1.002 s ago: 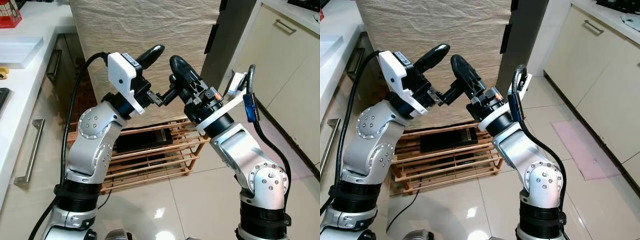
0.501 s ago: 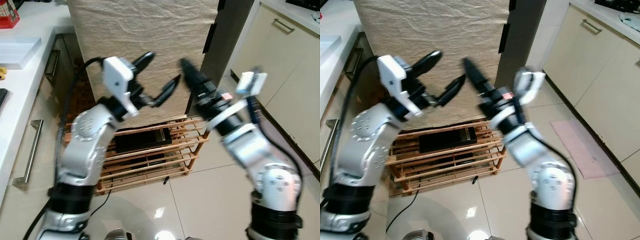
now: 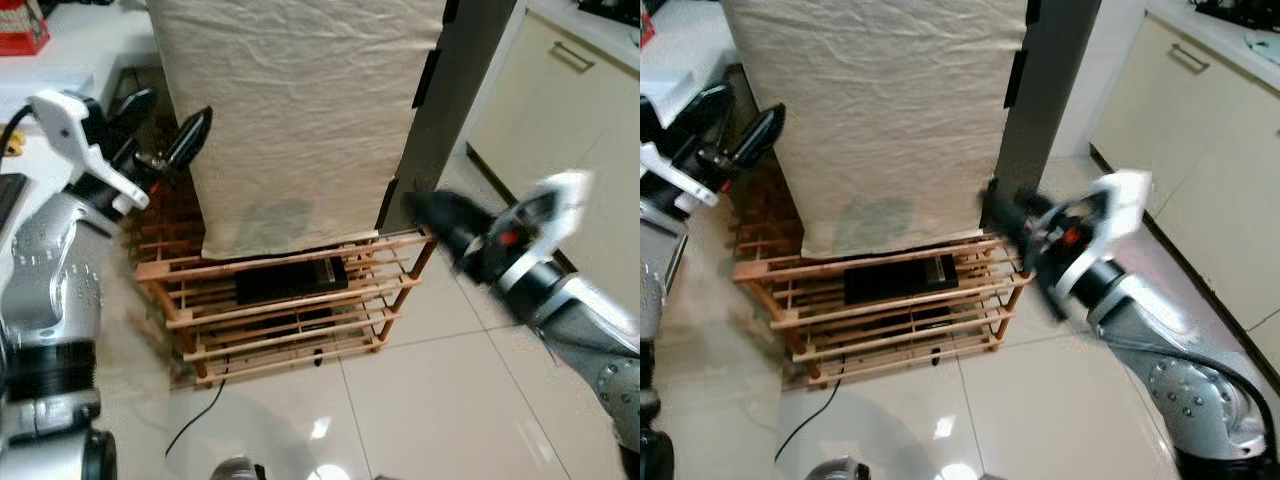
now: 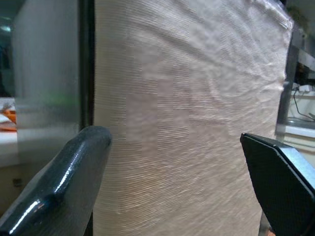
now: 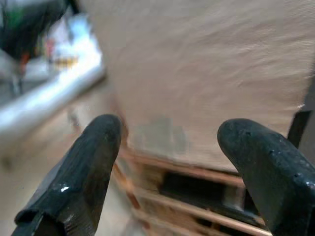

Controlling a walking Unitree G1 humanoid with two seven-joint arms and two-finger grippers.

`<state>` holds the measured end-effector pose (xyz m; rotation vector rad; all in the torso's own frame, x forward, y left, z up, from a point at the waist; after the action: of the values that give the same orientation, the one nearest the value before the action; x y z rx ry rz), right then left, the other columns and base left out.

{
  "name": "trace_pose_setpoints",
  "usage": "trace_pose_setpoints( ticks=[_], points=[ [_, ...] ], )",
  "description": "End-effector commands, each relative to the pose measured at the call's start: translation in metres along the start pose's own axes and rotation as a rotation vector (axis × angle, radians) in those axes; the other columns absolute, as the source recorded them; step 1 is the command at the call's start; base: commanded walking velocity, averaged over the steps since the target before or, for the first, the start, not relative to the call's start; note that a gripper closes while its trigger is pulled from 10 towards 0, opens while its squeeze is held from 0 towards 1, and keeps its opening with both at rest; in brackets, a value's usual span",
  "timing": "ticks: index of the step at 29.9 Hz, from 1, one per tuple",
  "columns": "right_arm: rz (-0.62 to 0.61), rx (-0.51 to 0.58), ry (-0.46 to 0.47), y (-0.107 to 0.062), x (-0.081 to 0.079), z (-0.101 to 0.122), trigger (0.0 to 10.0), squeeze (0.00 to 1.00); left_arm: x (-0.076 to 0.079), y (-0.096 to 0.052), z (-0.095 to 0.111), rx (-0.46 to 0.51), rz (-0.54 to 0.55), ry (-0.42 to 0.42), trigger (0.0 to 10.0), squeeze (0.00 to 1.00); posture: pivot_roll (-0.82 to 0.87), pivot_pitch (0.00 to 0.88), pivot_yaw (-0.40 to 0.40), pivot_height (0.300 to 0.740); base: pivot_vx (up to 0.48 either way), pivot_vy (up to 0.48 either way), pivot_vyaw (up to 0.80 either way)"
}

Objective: Restocking fridge

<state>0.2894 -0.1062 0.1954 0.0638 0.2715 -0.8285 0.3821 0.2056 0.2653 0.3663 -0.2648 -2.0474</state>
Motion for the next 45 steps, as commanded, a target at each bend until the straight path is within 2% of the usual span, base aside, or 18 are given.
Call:
trace_pose_setpoints(
  ticks=[1,2,3,4,9,11,13,14,17,25,35,37,42,45],
  points=[
    [-0.008,-0.010,-0.060,0.001,0.001,0.000,10.0,0.00,0.003,0.006,-0.004,-0.015,-0.027,0.013,10.0,1.00,-0.01,0.015,-0.043,0.740,0.000,0.000,0.00],
    [-0.012,0.001,-0.077,0.002,0.001,0.001,10.0,0.00,-0.007,0.013,-0.003,-0.013,-0.002,0.033,10.0,0.17,-0.02,0.013,-0.040,0.740,0.000,0.000,0.00],
    [-0.008,0.010,-0.074,0.002,0.000,0.003,10.0,0.00,-0.011,0.014,-0.002,-0.012,0.015,0.042,10.0,0.17,-0.02,0.013,-0.039,0.740,0.000,0.000,0.00],
    [0.006,0.024,-0.075,0.001,-0.004,0.005,10.0,0.00,-0.020,0.015,0.000,-0.009,0.035,0.047,10.0,0.00,-0.02,0.014,-0.036,0.740,0.000,0.000,0.00],
    [0.027,0.041,-0.074,-0.002,-0.009,0.007,10.0,0.00,-0.037,0.014,0.005,-0.005,0.073,0.038,10.0,0.00,-0.03,0.017,-0.034,0.740,0.000,0.000,0.00],
    [0.032,0.040,-0.079,-0.003,-0.010,0.005,10.0,0.00,-0.041,0.014,0.006,0.006,0.064,-0.022,10.0,0.00,-0.03,0.019,-0.036,0.740,0.000,0.000,0.00],
    [0.036,0.041,-0.083,-0.003,-0.011,0.002,10.0,0.00,-0.037,0.019,0.005,0.024,0.013,-0.077,10.0,0.00,-0.03,0.020,-0.039,0.740,0.000,0.000,0.00],
    [0.036,0.041,-0.083,-0.003,-0.011,0.002,10.0,0.00,-0.037,0.019,0.005,0.024,0.013,-0.077,10.0,0.00,-0.03,0.020,-0.039,0.740,0.000,0.000,0.00],
    [0.039,0.046,-0.079,-0.003,-0.011,0.001,10.0,0.00,-0.027,0.028,0.004,0.044,-0.062,-0.137,10.0,0.00,-0.04,0.023,-0.038,0.740,0.000,0.000,0.00],
    [0.067,0.036,-0.094,-0.004,-0.017,0.000,10.0,0.00,-0.017,0.045,-0.007,-0.005,-0.095,-0.100,10.0,0.00,-0.05,0.026,-0.036,0.740,0.000,0.000,0.00],
    [0.077,0.019,-0.099,-0.007,-0.020,-0.005,10.0,0.00,-0.024,0.052,-0.005,-0.014,-0.058,-0.078,10.0,0.00,-0.05,0.029,-0.026,0.740,0.000,0.000,0.00],
    [0.080,0.011,-0.098,-0.008,-0.021,-0.007,10.0,0.00,-0.022,0.053,-0.005,-0.014,-0.079,-0.086,10.0,0.00,-0.05,0.030,-0.026,0.740,0.000,0.000,0.00],
    [0.092,-0.004,-0.099,-0.010,-0.022,-0.011,10.0,0.00,-0.004,0.051,-0.007,-0.022,-0.223,-0.104,10.0,0.00,-0.05,0.029,-0.029,0.740,0.000,0.000,0.00],
    [0.100,-0.024,-0.107,-0.011,-0.022,-0.015,10.0,0.00,0.015,0.047,-0.013,-0.051,-0.368,-0.103,10.0,0.00,-0.05,0.027,-0.030,0.740,0.000,0.000,0.00]
  ],
)
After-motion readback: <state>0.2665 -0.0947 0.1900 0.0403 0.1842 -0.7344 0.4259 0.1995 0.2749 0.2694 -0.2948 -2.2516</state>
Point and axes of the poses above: a point about 5 cm out from each wrist's last joint towards the gripper, its own y axis pointing out of the wrist towards the gripper, its own z axis along the axis of the wrist's last joint, x = y × z, the point moved 6 cm from there along y, pointing out of the wrist towards the gripper, and after that the axes turned 5 degrees about y, right-handed, at the moved point
